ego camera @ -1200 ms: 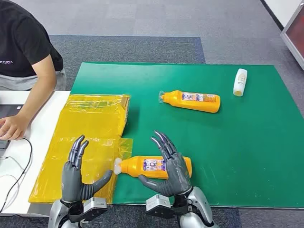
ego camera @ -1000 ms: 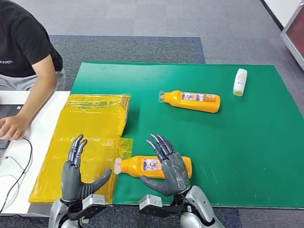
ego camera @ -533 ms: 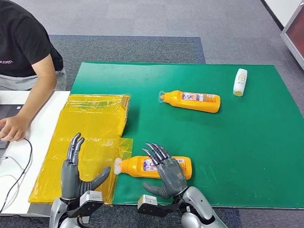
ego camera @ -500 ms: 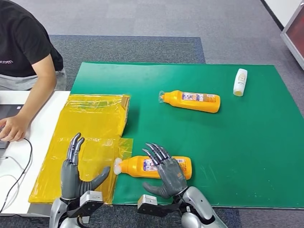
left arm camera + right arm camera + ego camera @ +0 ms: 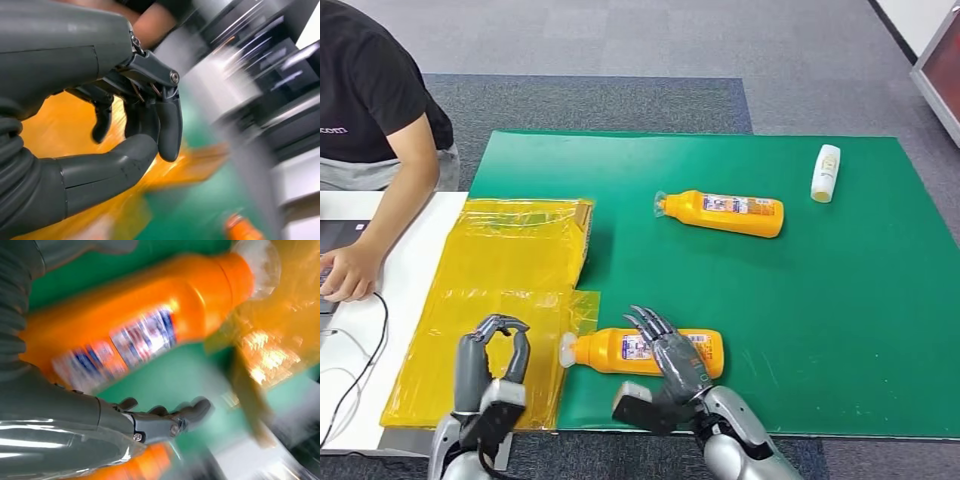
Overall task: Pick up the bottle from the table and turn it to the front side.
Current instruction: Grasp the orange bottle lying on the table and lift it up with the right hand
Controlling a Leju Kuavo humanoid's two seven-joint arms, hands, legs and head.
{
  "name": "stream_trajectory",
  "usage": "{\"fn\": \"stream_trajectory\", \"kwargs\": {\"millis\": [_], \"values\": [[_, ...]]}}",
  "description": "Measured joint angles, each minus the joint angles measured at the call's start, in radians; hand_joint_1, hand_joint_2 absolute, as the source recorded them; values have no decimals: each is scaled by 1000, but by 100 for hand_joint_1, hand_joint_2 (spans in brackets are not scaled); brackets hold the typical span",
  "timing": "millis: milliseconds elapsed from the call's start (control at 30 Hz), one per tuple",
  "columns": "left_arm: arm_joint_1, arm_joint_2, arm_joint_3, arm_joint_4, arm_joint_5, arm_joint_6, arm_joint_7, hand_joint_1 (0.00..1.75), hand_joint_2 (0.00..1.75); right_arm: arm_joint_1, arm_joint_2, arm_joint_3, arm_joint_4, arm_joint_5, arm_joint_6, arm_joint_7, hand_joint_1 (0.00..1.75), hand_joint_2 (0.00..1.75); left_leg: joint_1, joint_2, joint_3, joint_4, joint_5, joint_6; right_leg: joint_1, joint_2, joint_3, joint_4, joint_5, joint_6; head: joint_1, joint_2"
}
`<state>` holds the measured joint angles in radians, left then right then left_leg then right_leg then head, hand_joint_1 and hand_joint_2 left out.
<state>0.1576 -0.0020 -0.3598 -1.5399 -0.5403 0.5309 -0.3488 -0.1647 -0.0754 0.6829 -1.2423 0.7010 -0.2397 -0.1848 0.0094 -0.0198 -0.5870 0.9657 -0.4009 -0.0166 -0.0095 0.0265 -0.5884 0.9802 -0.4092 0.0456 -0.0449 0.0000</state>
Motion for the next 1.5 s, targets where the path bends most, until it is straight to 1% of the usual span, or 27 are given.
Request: {"fn": "stream_trajectory", "kwargs": {"millis": [33,67,100,200,233,267,333,367,400,433,467,500,533,567,600,667,733,833,933,1133,1300,1500], "values": [[1,0,1,1,40,-40,22,175,175,0,-1,0,2,-62,18,10,0,175,0,0,0,0,0,0,0,0,0,0,0,0,0,0],[2,-1,1,1,55,-60,25,175,175,-1,-1,0,3,-99,18,9,0,175,0,0,-1,0,0,0,0,0,-1,0,0,0,0,0],[2,-1,2,1,52,-64,15,175,175,-2,-2,0,4,-114,14,6,0,175,0,0,-1,0,0,0,0,0,-1,0,0,0,0,0],[1,-3,2,3,51,-60,8,175,175,-7,-2,1,8,-91,11,7,0,175,0,0,-1,0,0,0,0,0,-1,1,0,0,-1,0],[2,-4,2,3,42,-43,-3,175,175,-7,-2,1,10,-62,0,0,0,175,0,0,-1,0,0,0,0,0,-1,1,0,0,0,0],[2,-5,3,3,9,-6,-31,175,175,-9,-2,1,11,-10,-19,-11,0,175,0,0,-1,0,0,0,0,0,-2,1,0,0,-1,0],[1,-5,3,3,-98,91,-96,175,175,-13,-3,2,13,141,-39,-21,0,175,0,0,-1,0,0,0,0,0,-2,1,0,0,0,0],[1,-6,3,3,-123,106,-102,170,175,-16,-3,2,15,189,-29,-13,0,175,0,0,-1,0,0,0,0,0,-2,1,0,0,-1,0],[0,-7,2,3,-106,85,-82,161,175,-18,-4,4,17,189,-11,3,0,175,0,0,-1,0,0,0,0,0,-2,1,0,0,0,0],[1,-8,2,3,-65,49,-57,129,175,-18,-4,5,20,155,1,13,0,175,0,0,-1,0,0,0,0,0,-2,1,0,0,0,0],[2,-8,3,3,-30,25,-48,85,175,-19,-4,6,22,113,-4,14,0,175,0,0,-2,0,0,0,0,0,-2,1,0,0,0,0],[2,-9,4,3,-18,23,-55,46,175,-20,-4,6,24,91,-16,13,0,175,0,0,-2,0,0,0,0,0,-2,1,0,0,0,0],[3,-9,5,3,-43,47,-79,12,175,-22,-5,6,26,110,-34,10,0,175,0,0,-1,0,0,0,0,0,-2,1,0,0,0,0],[2,-10,6,3,-86,79,-105,0,175,-25,-5,6,28,157,-51,7,0,175,0,0,-1,0,0,0,0,0,-2,1,0,0,0,0],[2,-10,6,3,-122,99,-118,0,175,-27,-6,6,29,206,-60,7,0,175,0,0,-1,0,0,0,0,0,-2,1,0,0,0,0],[3,-12,7,3,-155,111,-123,0,87,-30,-6,8,33,260,-68,7,0,175,0,0,-1,0,0,0,0,0,-2,1,0,0,0,0],[4,-14,9,3,-152,108,-119,0,0,-32,-8,10,35,262,-72,7,0,175,0,0,-1,0,0,0,0,0,-1,1,0,0,0,0],[6,-19,12,3,-153,113,-127,0,0,-38,-10,13,38,261,-88,-3,0,175,0,0,-1,0,0,0,0,0,-2,1,0,0,0,0],[7,-26,18,3,-194,152,-178,0,0,-44,-11,16,40,324,-139,-25,0,175,0,0,-1,0,0,0,0,0,-2,1,0,0,-1,0],[15,-54,48,-6,-182,154,-237,0,0,-48,-12,18,41,325,-189,-46,0,175,0,0,-1,0,0,0,0,0,-2,1,0,0,0,0],[23,-81,76,-22,-190,157,-259,0,0,-47,-12,21,44,349,-202,-46,0,175,0,0,-1,0,0,0,0,0,-2,1,0,0,0,0],[26,-89,84,-27,-209,158,-246,0,0,-51,-12,26,57,391,-200,-22,0,175,0,0,-1,0,0,0,0,0,-2,1,0,0,0,0]]}}
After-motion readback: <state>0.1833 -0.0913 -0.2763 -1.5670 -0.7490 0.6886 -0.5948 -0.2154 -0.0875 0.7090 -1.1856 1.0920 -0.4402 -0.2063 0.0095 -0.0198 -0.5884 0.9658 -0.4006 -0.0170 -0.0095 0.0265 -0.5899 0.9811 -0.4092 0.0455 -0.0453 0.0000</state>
